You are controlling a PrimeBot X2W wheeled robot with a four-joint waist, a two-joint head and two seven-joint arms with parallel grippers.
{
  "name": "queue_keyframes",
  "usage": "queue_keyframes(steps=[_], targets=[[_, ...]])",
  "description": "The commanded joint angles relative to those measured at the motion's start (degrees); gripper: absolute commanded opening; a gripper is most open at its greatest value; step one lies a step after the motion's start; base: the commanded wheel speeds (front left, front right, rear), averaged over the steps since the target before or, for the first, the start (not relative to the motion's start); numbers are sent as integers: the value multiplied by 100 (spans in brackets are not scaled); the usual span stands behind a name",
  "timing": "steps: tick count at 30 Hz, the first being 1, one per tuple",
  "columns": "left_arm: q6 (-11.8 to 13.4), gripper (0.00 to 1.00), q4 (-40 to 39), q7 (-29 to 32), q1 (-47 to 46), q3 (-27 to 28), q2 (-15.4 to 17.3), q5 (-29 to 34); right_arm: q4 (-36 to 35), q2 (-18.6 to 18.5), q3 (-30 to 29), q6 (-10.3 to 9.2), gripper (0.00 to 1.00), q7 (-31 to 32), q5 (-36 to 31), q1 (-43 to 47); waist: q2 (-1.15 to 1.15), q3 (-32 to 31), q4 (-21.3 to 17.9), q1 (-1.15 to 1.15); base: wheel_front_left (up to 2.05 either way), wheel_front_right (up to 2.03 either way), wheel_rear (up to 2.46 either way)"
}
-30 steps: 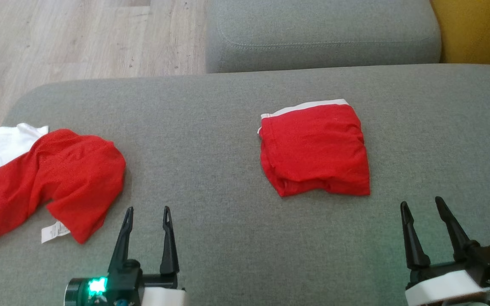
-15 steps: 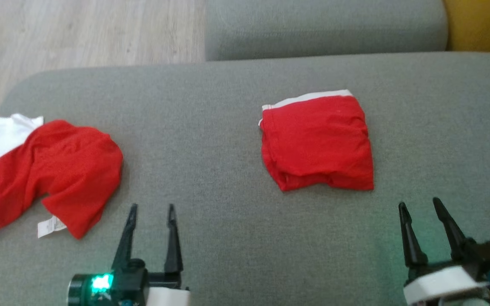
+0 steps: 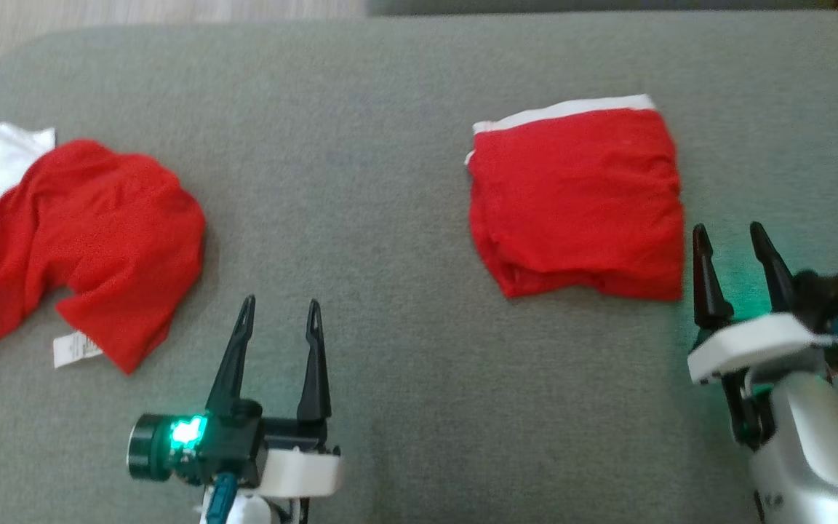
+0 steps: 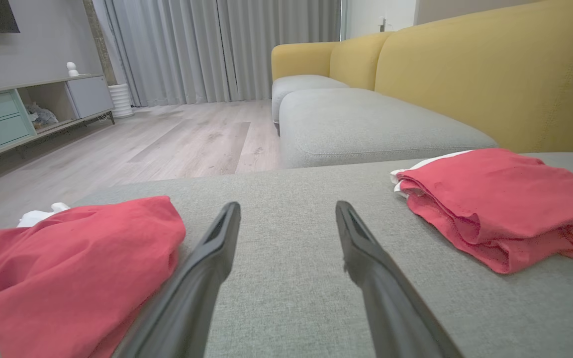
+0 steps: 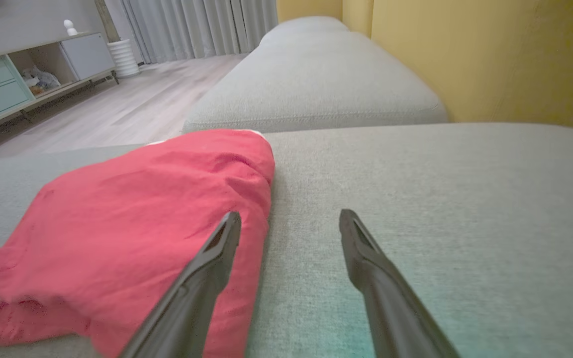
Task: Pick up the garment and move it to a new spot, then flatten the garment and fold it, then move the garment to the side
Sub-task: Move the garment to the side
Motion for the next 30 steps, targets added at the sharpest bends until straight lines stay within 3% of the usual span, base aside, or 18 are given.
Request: queue_keyframes(steps=[1, 5, 6, 7, 15, 24, 30], targets=[[62, 100, -160, -29, -230, 116, 7, -4, 25, -39, 128, -4, 100, 34, 108, -316, 0, 194, 136, -2, 0, 0, 0], [182, 100, -166, -29, -371, 41, 7, -34, 610, -103, 299, -4, 98, 167, 316, -756, 0, 361, 207, -2, 0, 0, 0], [199, 100, -156, -29, -386, 25, 7, -78, 739, -92, 389, -4, 35, 214, 434, -833, 0, 389, 216, -2, 0, 0, 0], [222, 100, -158, -29, -410, 13, 7, -87, 852, -94, 501, -4, 0, 273, 564, -895, 0, 416, 224, -2, 0, 0, 0], [283, 100, -193, -29, -541, 36, 7, -82, 1135, -377, 751, -4, 0, 155, 1186, -1217, 0, 643, 45, -2, 0, 0, 0], [109, 100, -316, -29, -915, 90, 19, 164, 1031, -1388, 413, -4, 0, 8, 1116, -1562, 0, 1356, -777, -2, 0, 0, 0], [-6, 100, -312, -29, -1407, 23, 22, 315, 1004, -2213, -165, -4, 0, 90, 1046, -1690, 0, 1960, -1093, -2, 0, 0, 0]])
